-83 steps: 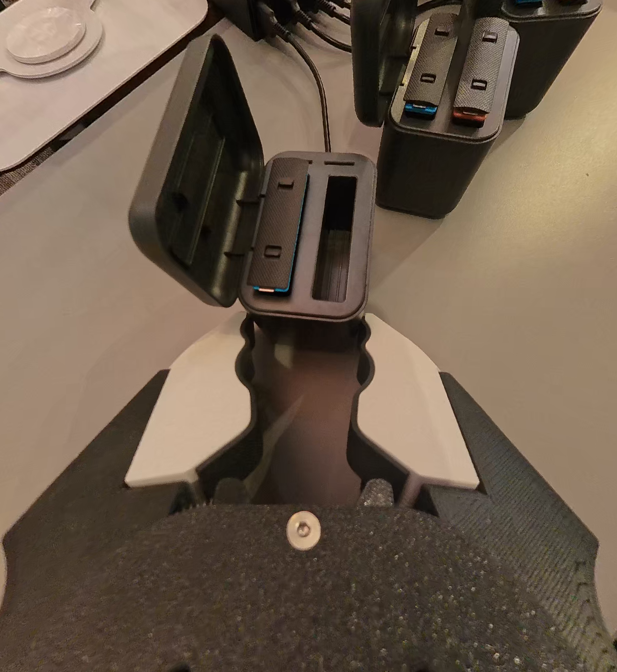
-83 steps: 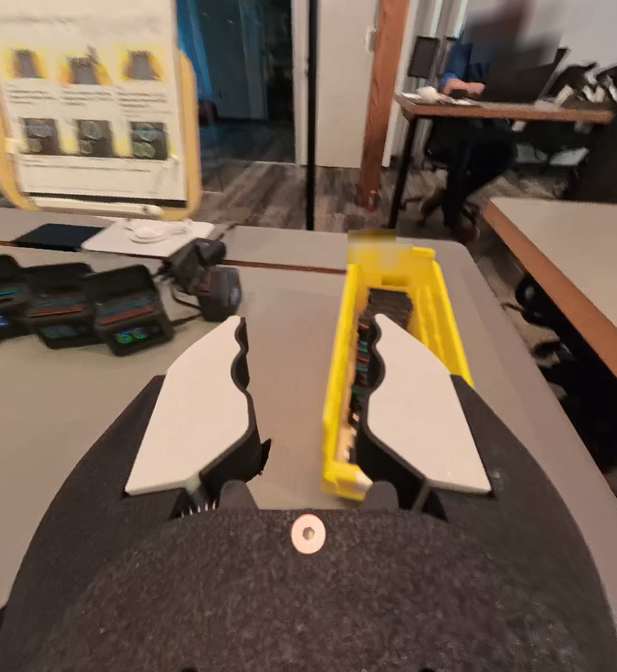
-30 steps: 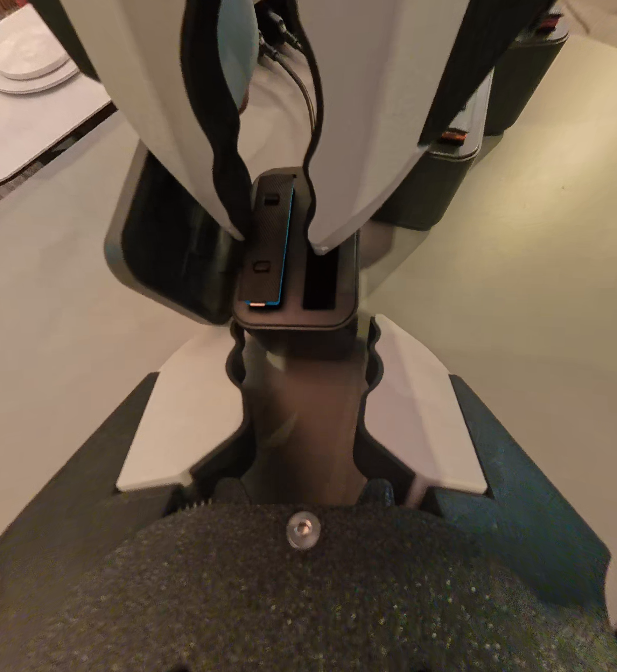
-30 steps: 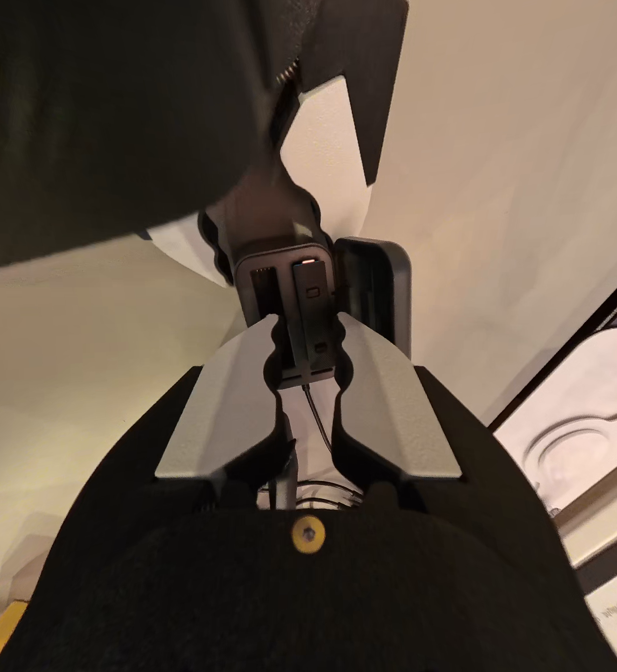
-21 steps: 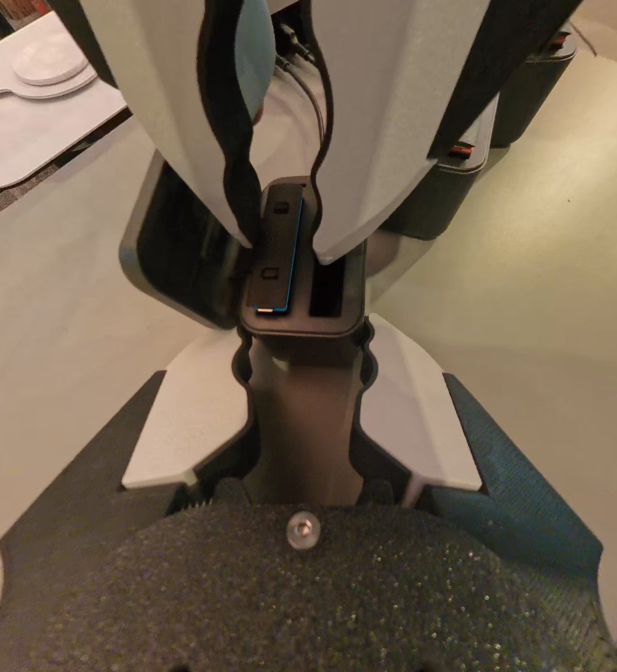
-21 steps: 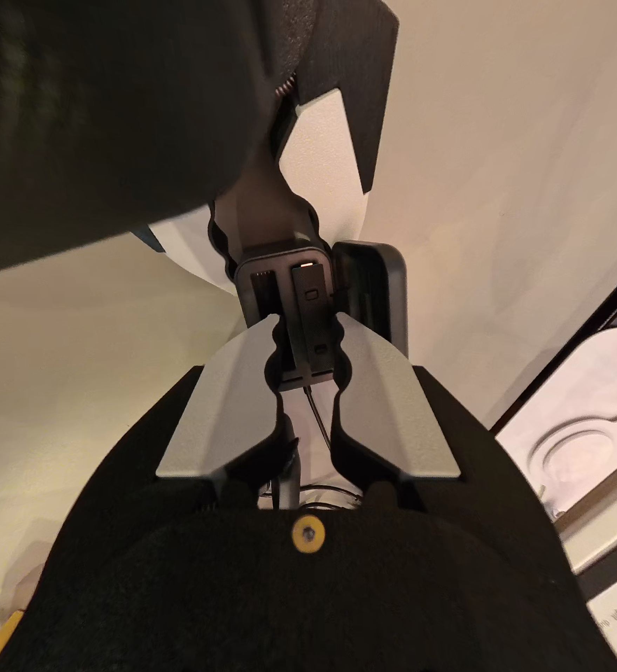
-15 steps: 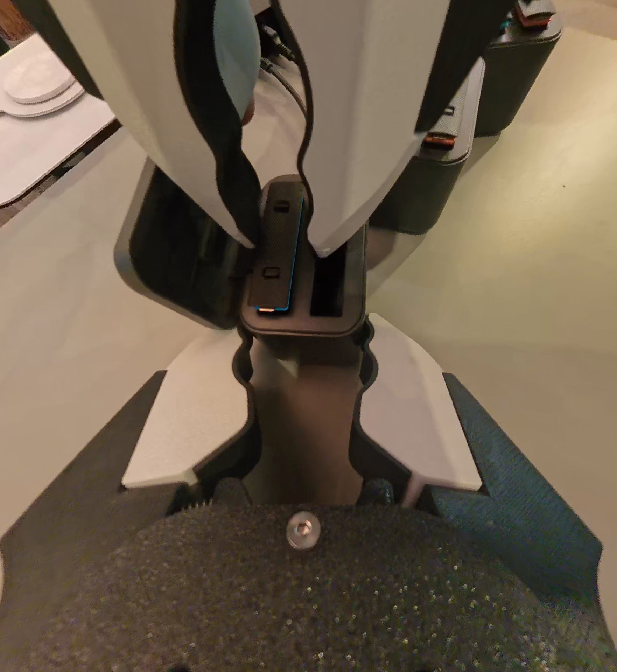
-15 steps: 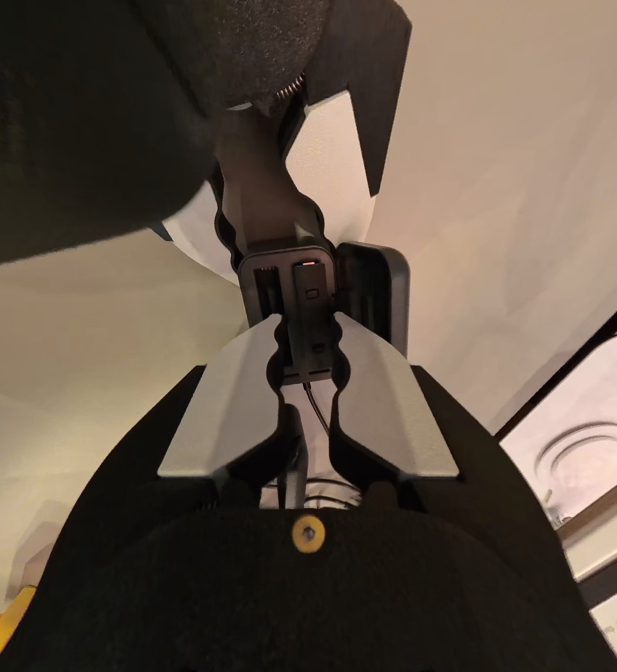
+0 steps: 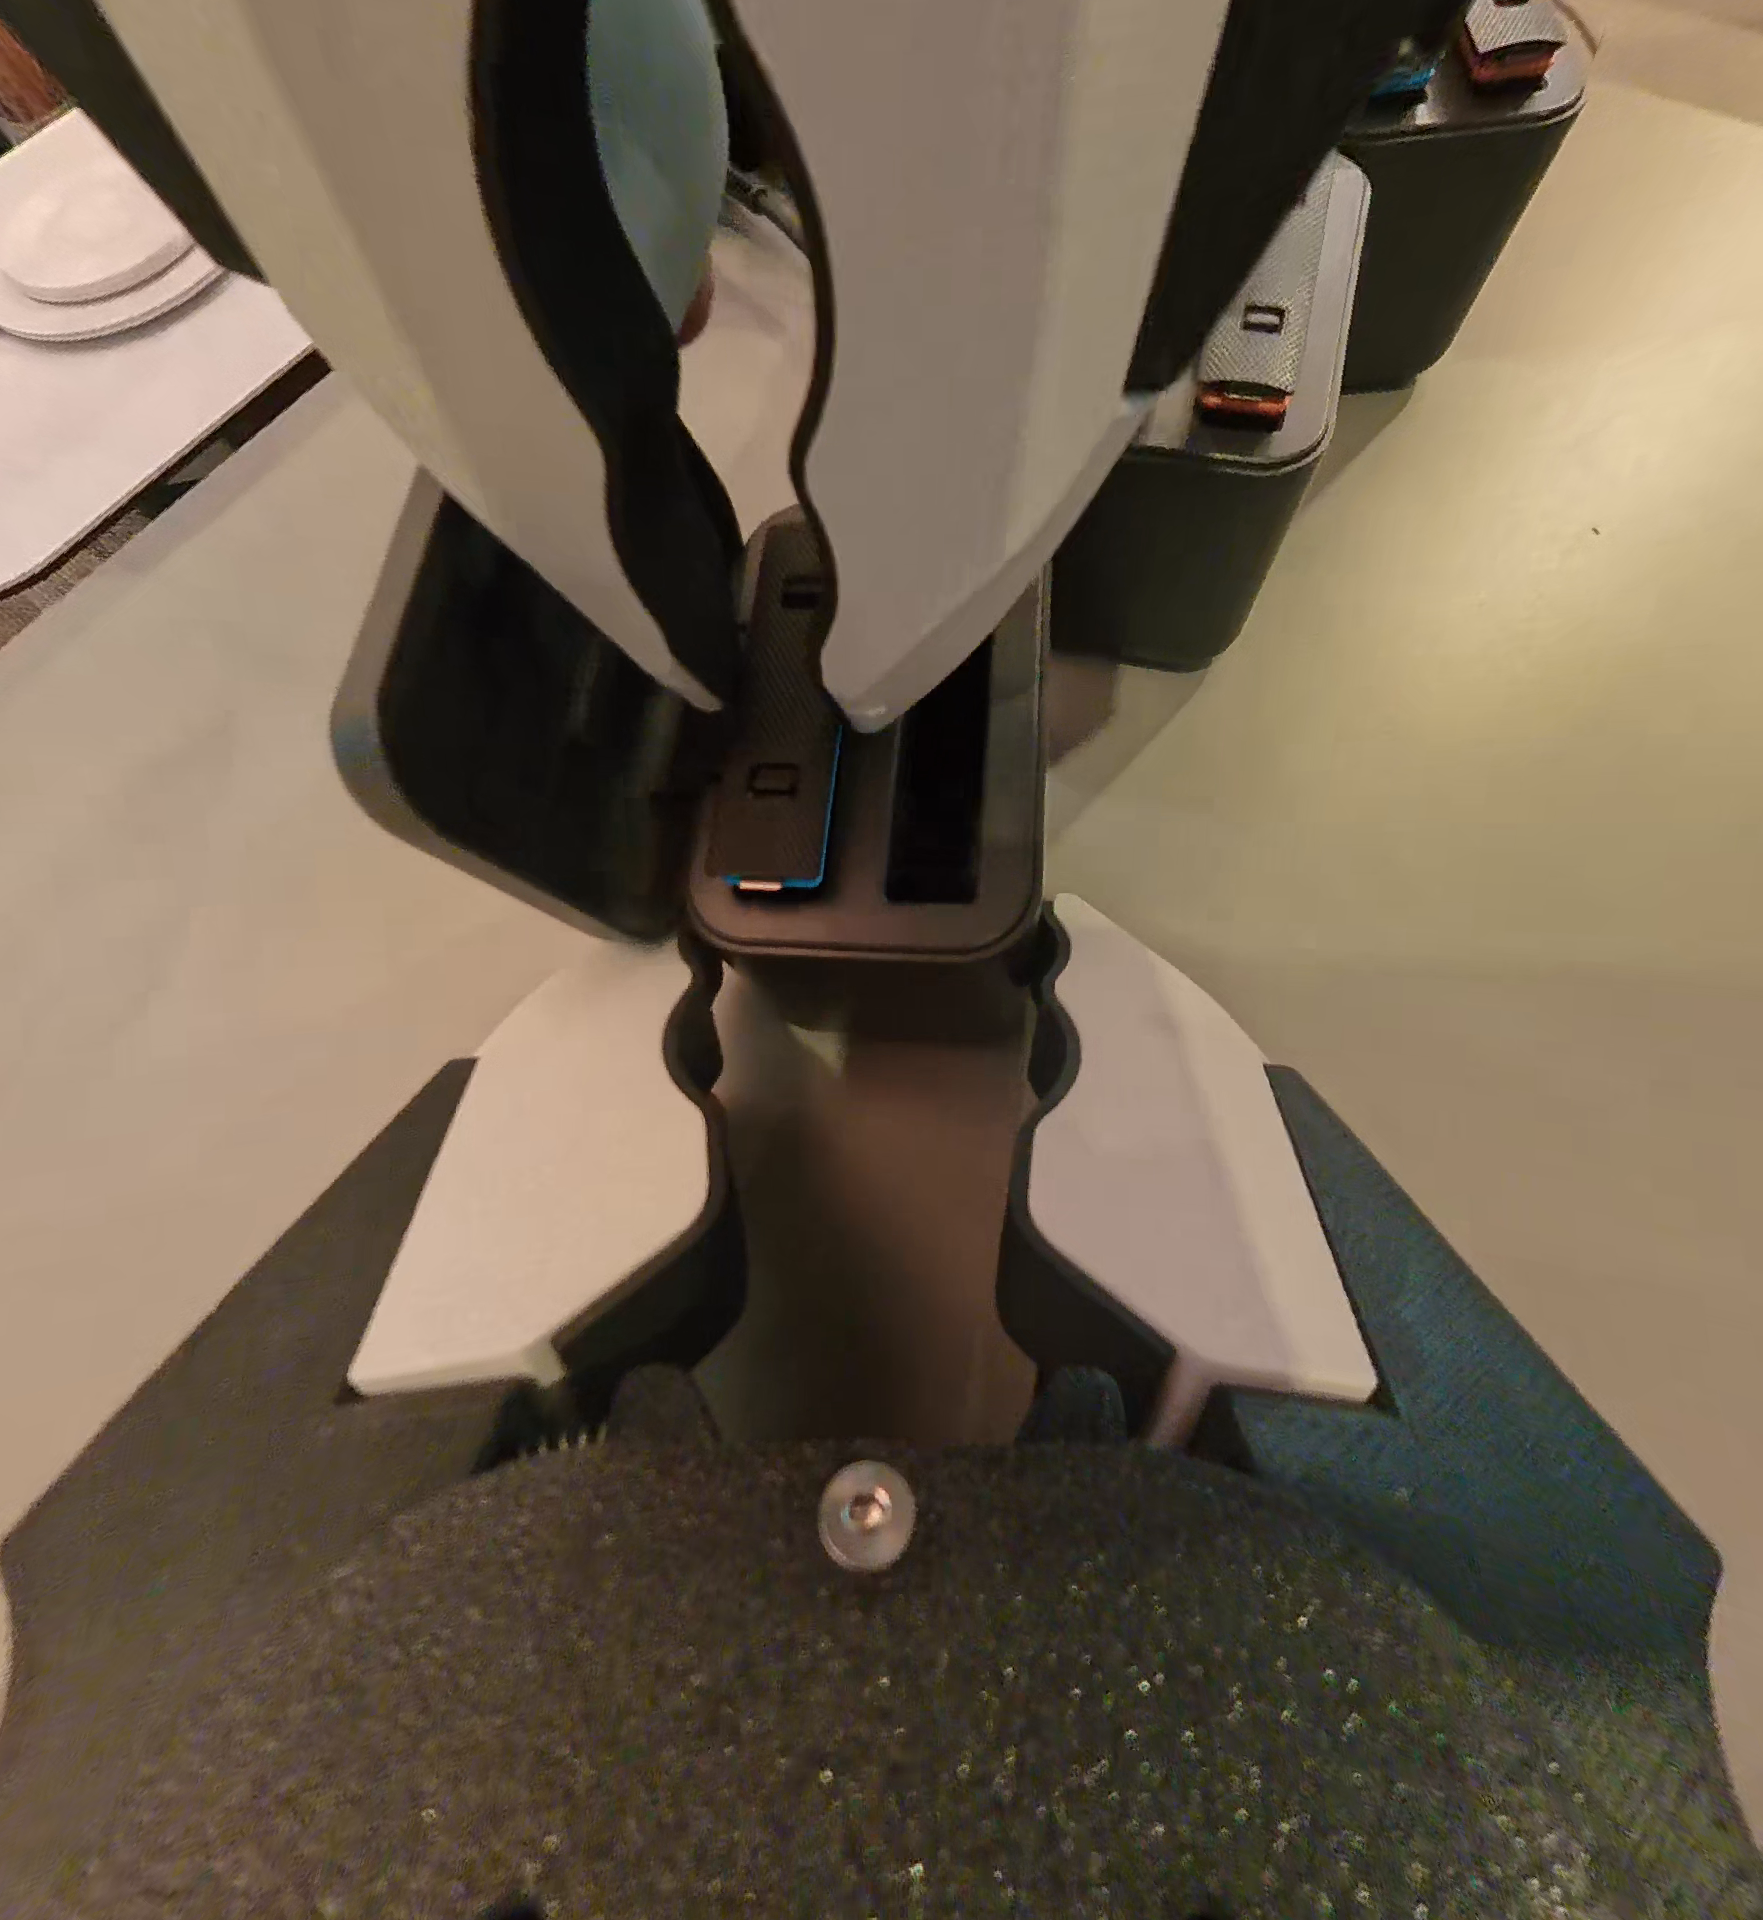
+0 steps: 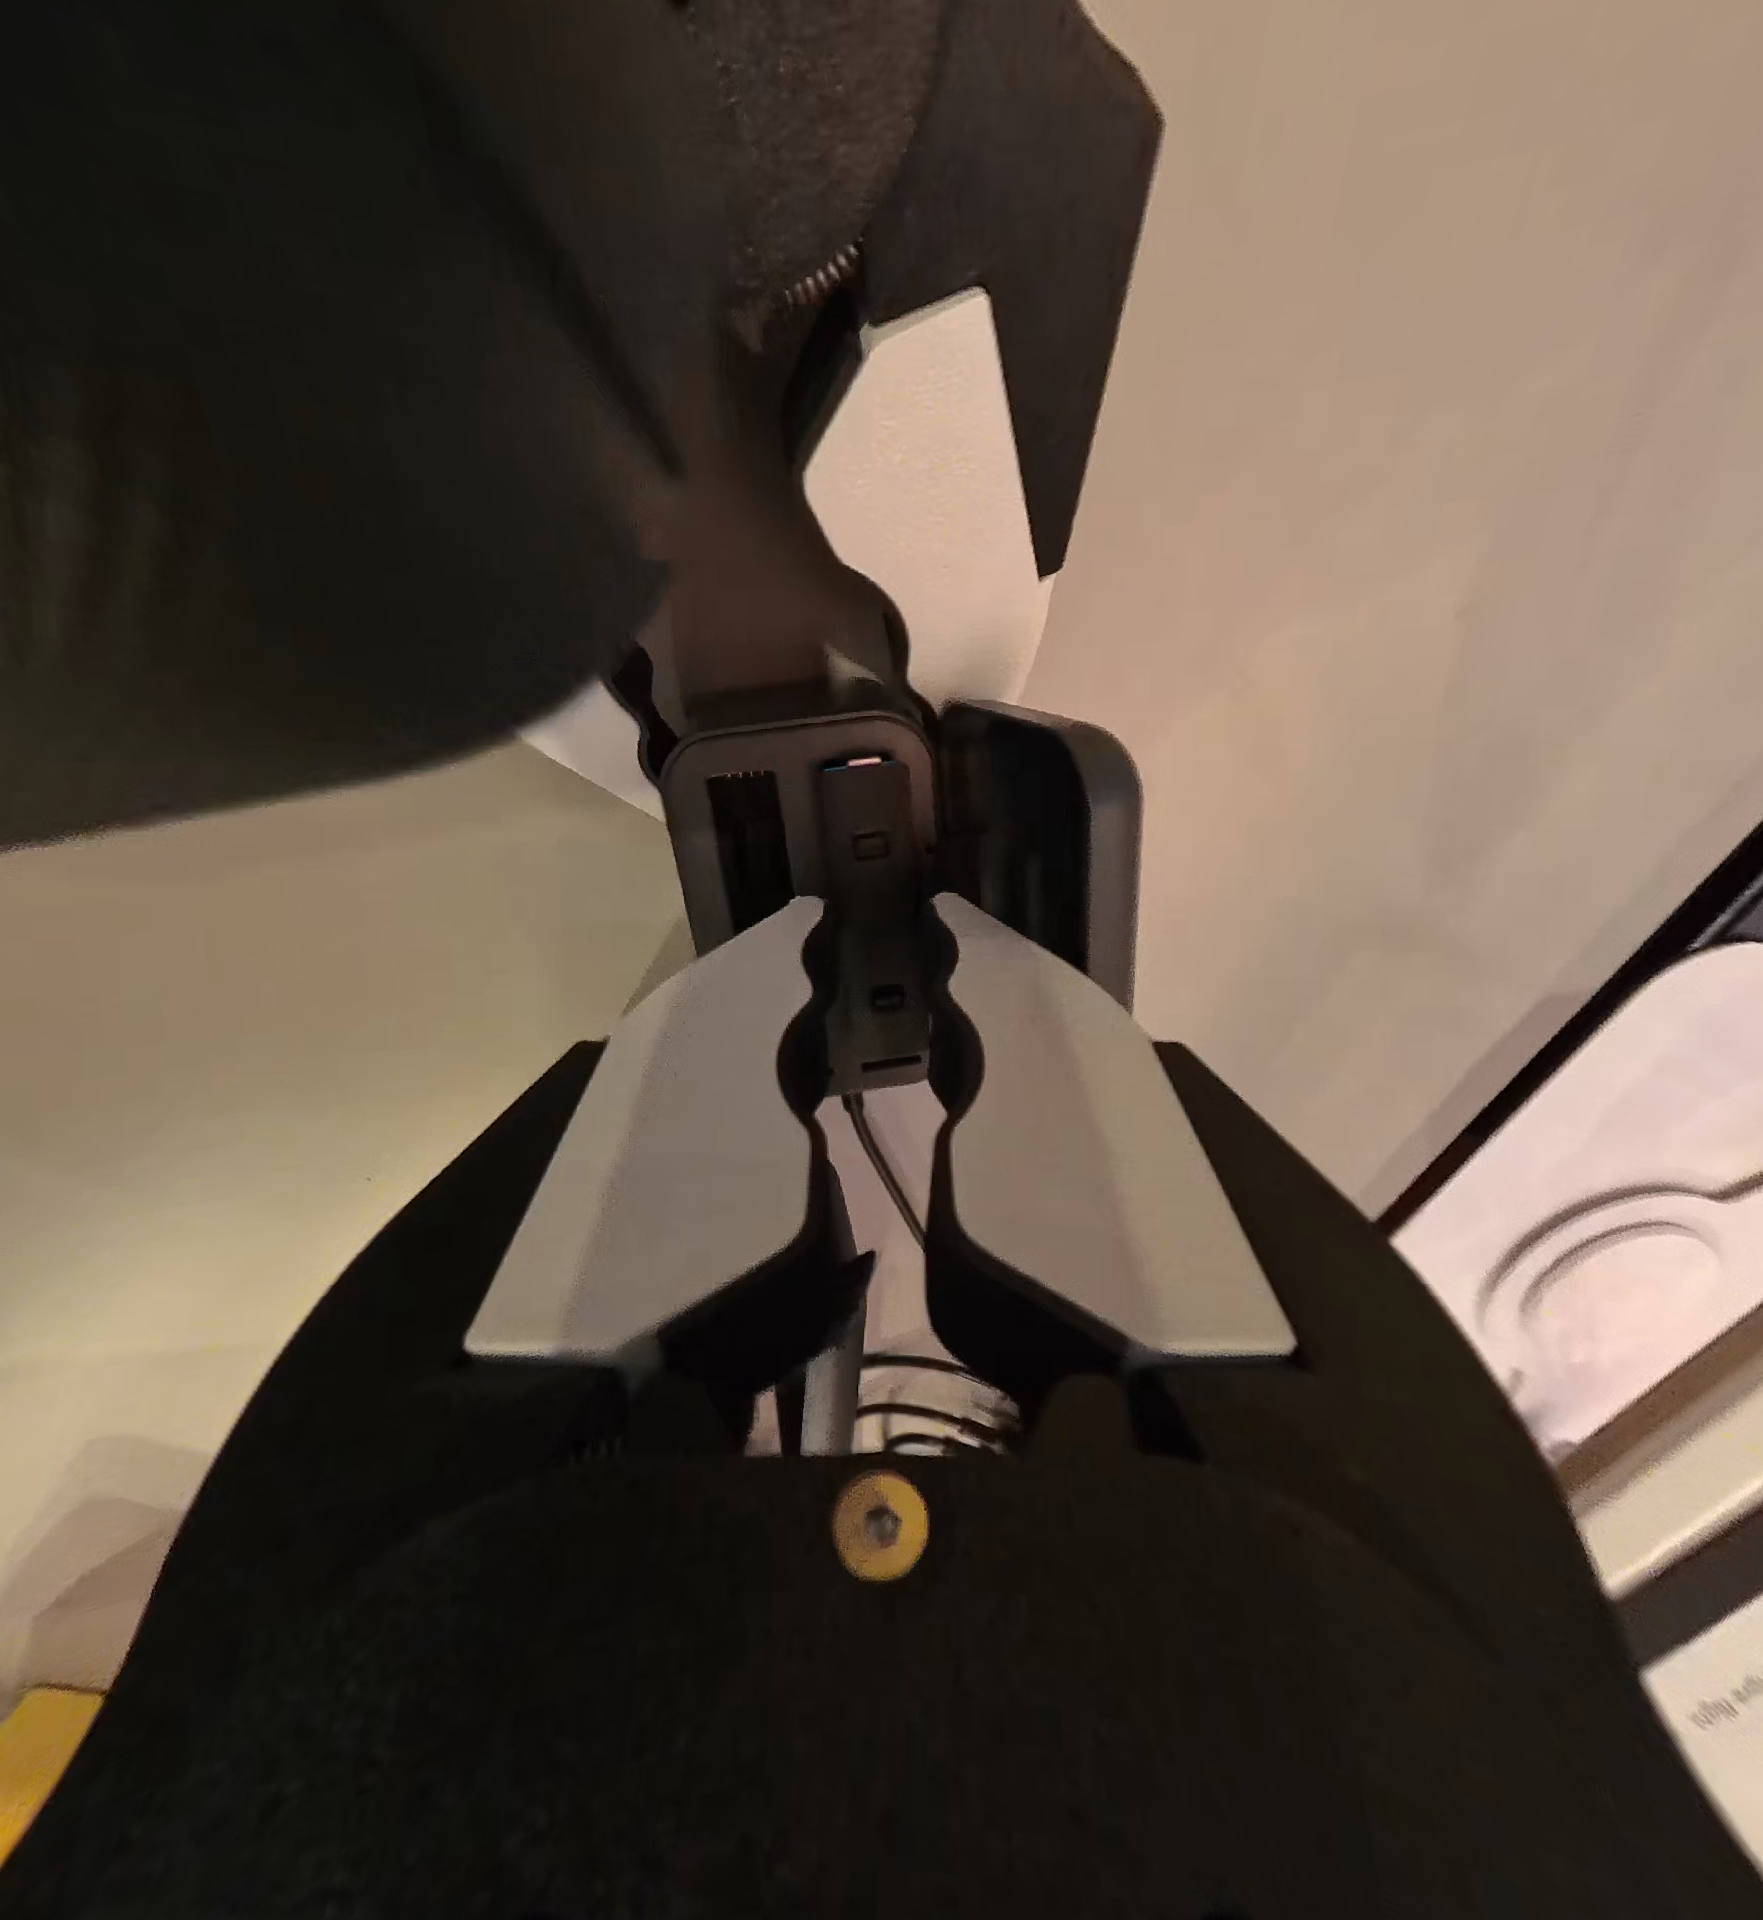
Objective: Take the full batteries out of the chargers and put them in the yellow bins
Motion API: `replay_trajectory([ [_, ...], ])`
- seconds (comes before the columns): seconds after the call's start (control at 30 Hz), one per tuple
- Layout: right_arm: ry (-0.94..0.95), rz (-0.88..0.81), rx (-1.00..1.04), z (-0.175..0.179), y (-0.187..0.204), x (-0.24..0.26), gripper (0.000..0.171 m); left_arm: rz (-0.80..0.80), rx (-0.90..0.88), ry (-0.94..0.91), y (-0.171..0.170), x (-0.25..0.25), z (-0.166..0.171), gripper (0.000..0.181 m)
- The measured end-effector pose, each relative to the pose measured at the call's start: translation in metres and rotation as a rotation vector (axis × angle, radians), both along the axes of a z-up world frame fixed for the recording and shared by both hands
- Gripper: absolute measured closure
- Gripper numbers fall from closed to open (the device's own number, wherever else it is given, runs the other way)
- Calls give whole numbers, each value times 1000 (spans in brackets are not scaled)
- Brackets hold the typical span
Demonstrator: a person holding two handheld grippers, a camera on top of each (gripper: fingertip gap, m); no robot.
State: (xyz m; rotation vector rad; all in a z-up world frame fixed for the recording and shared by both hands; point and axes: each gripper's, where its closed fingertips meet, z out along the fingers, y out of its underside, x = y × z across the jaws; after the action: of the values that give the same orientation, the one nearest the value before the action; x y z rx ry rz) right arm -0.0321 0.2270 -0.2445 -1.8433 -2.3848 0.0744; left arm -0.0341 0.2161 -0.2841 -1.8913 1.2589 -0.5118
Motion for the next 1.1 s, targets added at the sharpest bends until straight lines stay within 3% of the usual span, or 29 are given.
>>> replay_trajectory([
  [0.3, 39, 35, 52, 3, -1, -1, 159, 1, -19, 2, 0, 0, -2, 124],
  [0.33, 43, 41, 50, 5, -2, -1, 168, 1, -20, 3, 0, 0, -2, 124],
  [0.43, 184, 23, 32, 38, -2, -18, 171, 8, -17, 9, 2, -2, -2, 125],
  [0.57, 144, 35, 82, 54, -4, -13, 171, 7, -16, 9, 2, -2, -2, 125],
  [0.83, 78, 7, 129, 14, -2, -1, 152, 6, 0, 14, 1, -2, -2, 125],
  [1.1, 44, 27, 88, 1, -4, -3, 157, -35, 6, 15, -4, 0, -2, 125],
])
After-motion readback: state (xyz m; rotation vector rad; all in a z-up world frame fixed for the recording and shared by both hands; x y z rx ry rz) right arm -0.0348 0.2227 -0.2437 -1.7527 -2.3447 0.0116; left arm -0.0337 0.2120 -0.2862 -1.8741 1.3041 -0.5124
